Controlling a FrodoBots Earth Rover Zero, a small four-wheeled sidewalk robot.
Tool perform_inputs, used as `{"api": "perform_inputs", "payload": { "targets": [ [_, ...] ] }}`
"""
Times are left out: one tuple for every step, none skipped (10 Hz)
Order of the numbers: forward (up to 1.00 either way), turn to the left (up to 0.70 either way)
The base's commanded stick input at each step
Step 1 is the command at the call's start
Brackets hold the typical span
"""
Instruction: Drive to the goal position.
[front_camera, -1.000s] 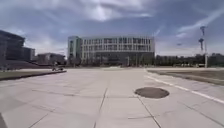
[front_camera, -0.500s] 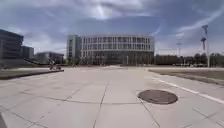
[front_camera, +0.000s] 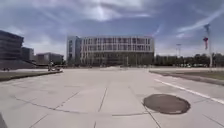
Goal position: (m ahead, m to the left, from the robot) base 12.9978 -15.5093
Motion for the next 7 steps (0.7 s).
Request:
{"api": "perform_inputs", "payload": {
  "targets": [
    [0.70,0.00],
    [0.70,0.00],
    [0.70,0.00],
    [0.70,0.00],
    [0.70,0.00],
    [0.70,0.00],
    [0.70,0.00]
  ]
}}
